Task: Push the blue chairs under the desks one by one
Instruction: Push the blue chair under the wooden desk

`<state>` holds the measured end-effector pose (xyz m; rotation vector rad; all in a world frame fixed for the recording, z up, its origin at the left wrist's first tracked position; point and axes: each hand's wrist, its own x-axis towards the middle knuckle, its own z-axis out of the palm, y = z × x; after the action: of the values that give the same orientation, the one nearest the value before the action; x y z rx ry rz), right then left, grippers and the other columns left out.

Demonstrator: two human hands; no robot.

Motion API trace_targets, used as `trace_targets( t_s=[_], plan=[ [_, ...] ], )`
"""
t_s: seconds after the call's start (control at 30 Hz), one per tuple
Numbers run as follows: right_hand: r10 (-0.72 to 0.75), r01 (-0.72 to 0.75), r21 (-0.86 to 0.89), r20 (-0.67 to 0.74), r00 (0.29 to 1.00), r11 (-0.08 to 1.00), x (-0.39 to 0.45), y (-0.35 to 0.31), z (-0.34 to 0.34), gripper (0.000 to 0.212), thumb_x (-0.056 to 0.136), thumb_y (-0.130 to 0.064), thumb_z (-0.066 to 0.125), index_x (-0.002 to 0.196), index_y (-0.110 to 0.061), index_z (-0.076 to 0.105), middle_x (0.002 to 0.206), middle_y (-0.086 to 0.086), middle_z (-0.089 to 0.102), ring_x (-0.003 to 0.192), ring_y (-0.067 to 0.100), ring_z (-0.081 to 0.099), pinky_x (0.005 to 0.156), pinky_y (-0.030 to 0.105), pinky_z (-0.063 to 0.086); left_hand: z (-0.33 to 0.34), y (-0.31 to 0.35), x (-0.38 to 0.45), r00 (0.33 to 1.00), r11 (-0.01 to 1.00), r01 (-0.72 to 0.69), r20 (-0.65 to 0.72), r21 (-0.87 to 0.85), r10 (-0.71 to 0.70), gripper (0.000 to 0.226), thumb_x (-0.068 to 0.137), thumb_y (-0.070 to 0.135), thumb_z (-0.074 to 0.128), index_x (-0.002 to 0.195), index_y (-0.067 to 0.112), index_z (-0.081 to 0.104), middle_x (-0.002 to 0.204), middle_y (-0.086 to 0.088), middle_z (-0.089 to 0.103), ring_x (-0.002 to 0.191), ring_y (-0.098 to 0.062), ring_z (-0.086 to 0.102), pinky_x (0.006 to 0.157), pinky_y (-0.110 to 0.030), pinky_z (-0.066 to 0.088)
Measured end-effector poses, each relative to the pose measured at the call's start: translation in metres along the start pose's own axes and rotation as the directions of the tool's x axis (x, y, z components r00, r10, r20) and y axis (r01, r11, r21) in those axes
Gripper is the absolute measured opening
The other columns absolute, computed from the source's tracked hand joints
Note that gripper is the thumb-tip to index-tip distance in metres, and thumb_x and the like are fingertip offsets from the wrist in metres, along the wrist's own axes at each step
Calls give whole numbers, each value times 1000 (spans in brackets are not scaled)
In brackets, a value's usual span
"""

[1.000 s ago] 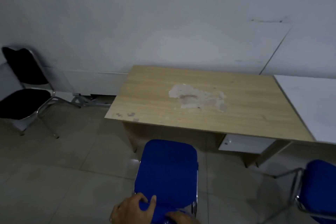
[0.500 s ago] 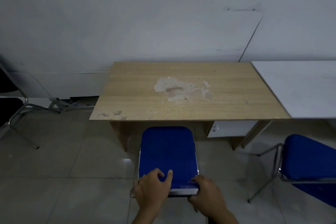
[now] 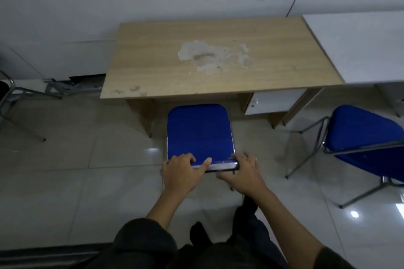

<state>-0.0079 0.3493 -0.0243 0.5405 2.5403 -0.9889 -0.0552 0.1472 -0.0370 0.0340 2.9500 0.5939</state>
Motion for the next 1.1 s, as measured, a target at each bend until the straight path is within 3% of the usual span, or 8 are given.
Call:
trace_targets(
  t_s=[0.1,0.2,0.3,0.43,0.6,0.8,1.0,1.1],
  plan=[
    [37,-37,56,15,999,998,-2,-2,0,103,62,-80,71,148,-31,43,164,1,21,153,30,11,115,53,34,4,-8,-4,998,998,54,-17,-34,-55,76,74,100,42,96,32,68,102,11,69,102,-18,60,90,-43,45],
    [66,-67,91,7,998,994,-3,-3,5,109,62,-87,69,152,-32,39,170,0,12,157,31,3,118,57,30,8,-18,-10,985,970,169,8,-177,-170,78,64,103,52,99,34,61,124,8,58,121,-22,52,95,-50,52],
    [71,-69,128,-11,997,989,-3,-4,7,107,65,-81,74,152,-31,37,170,4,8,155,34,7,118,55,31,12,-23,-15,978,901,205,53,-383,-200,78,59,93,70,105,31,61,141,3,48,134,-25,40,95,-39,51],
    [77,-70,158,-41,996,985,8,-4,4,100,65,-76,79,147,-32,43,165,5,13,152,34,16,117,53,33,14,-19,-6,976,870,203,25,-449,-215,80,52,91,69,103,29,65,139,4,49,132,-23,38,92,-36,50],
    [70,-60,173,-54,996,983,23,-6,1,97,65,-75,80,146,-33,45,164,3,12,152,32,15,118,53,34,17,-20,10,976,867,198,13,-457,-215,80,51,95,69,99,32,64,132,8,50,125,-19,38,88,-42,58],
    [42,-32,182,-55,998,983,49,-19,-5,95,67,-74,79,145,-31,46,161,2,14,150,32,18,117,53,37,9,-18,42,983,880,161,-3,-447,-182,77,54,88,70,101,27,66,128,7,51,120,-15,36,89,-32,42],
    [20,-16,184,-18,1000,983,78,-39,-11,92,71,-71,78,147,-31,44,163,5,12,150,34,15,115,52,34,5,-27,83,986,896,157,12,-415,-167,75,56,89,70,101,29,65,125,8,49,128,-24,45,94,-37,47],
    [18,-17,170,-6,1000,985,102,-45,-18,97,67,-79,74,147,-33,44,164,4,9,151,36,14,116,54,35,4,-25,107,986,890,142,-17,-433,-166,82,52,98,66,96,29,65,122,7,52,123,-25,53,95,-44,56]
  ],
)
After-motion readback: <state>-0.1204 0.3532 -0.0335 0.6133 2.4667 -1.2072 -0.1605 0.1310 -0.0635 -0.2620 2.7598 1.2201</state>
